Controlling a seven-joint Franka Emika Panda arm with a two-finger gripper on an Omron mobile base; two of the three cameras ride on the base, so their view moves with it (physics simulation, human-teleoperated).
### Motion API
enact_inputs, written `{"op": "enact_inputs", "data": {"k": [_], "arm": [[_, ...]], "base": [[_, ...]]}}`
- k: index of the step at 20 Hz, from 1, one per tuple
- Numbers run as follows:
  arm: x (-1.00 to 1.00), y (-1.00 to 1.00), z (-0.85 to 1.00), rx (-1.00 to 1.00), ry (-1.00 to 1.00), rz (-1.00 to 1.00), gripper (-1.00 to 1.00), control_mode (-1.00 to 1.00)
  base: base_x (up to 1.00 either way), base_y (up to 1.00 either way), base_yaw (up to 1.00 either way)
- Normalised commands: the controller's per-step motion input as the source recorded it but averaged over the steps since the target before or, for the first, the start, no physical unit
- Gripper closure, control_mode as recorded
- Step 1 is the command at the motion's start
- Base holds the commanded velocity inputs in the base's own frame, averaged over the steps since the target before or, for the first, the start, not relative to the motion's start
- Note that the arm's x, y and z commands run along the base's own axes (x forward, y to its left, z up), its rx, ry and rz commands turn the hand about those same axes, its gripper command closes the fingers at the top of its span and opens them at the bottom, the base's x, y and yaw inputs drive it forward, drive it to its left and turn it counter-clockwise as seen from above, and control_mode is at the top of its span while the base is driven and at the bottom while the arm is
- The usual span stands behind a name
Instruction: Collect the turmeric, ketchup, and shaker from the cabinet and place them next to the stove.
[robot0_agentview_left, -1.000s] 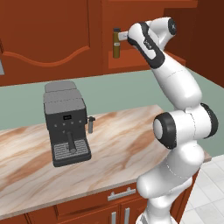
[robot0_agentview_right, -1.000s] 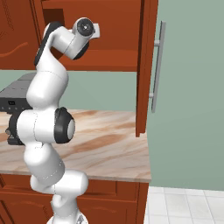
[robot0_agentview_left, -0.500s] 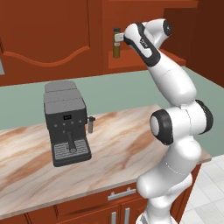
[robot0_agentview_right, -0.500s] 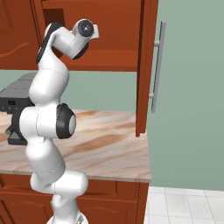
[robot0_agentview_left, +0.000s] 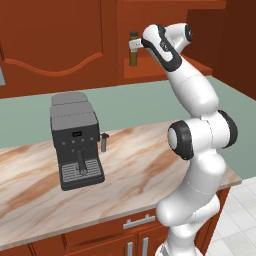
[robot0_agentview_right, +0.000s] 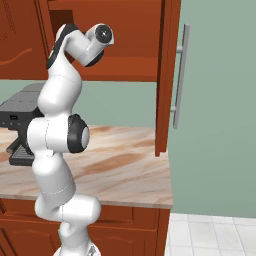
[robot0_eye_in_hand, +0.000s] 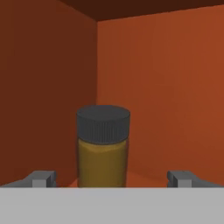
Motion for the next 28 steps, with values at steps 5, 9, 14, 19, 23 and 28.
{"op": "enact_inputs", "data": {"k": [5, 9, 14, 19, 23, 28], "arm": [[0.08, 0.2, -0.12, 0.0, 0.0, 0.07, -1.0, -1.0], [0.11, 0.08, -0.05, 0.0, 0.0, 0.07, -1.0, -1.0], [0.11, 0.01, -0.06, 0.0, 0.04, 0.07, 1.0, -1.0], [0.09, 0.0, -0.1, 0.0, 0.02, 0.06, 1.0, -1.0], [0.0, 0.0, -0.08, 0.0, 0.0, 0.02, 1.0, -1.0], [-0.19, 0.0, -0.02, 0.0, -0.02, 0.01, 1.0, -1.0]], "base": [[0.0, 0.0, 0.0], [0.0, 0.0, 0.0], [0.0, 0.0, 0.0], [0.0, 0.0, 0.0], [0.0, 0.0, 0.0], [0.0, 0.0, 0.0]]}}
